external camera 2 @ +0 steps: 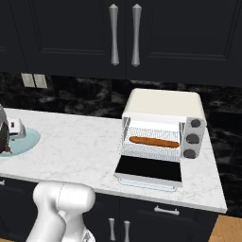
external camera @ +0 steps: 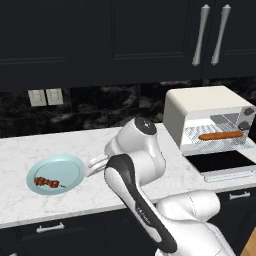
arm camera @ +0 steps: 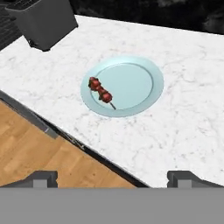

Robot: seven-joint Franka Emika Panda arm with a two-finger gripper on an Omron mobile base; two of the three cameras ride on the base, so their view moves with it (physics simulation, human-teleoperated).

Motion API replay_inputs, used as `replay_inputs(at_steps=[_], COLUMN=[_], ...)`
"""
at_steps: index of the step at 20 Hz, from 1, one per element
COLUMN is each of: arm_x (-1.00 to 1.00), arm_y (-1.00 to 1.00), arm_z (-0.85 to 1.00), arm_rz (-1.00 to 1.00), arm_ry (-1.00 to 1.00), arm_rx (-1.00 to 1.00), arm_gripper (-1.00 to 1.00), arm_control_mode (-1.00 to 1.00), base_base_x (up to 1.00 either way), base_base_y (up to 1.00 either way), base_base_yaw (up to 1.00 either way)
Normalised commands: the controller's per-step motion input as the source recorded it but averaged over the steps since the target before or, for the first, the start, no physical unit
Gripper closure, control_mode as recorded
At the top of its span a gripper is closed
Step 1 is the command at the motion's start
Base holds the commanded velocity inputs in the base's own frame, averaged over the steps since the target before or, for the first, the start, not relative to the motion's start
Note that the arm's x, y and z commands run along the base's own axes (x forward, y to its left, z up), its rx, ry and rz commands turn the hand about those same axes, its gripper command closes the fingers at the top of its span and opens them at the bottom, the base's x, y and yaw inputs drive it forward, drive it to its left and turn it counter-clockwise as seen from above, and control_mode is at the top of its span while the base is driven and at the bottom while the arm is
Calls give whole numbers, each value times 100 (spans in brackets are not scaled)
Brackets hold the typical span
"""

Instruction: Pick up the kebab skewer and baguette bread, and place them inside the toaster oven. Close the toaster oven door and start by setting the timer.

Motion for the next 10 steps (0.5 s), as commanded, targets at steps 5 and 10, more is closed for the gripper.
replay_inputs(at_steps=[5,10], arm_x=[94,81], arm_y=[95,61], arm_z=[-42,-48], arm_rz=[20,10], arm_ry=[23,29], arm_rx=[-21,-28], arm_gripper=[-100,-100], arm_control_mode=[-100,-100], base_base_x=[0,0], base_base_y=[0,0], base_base_yaw=[0,0])
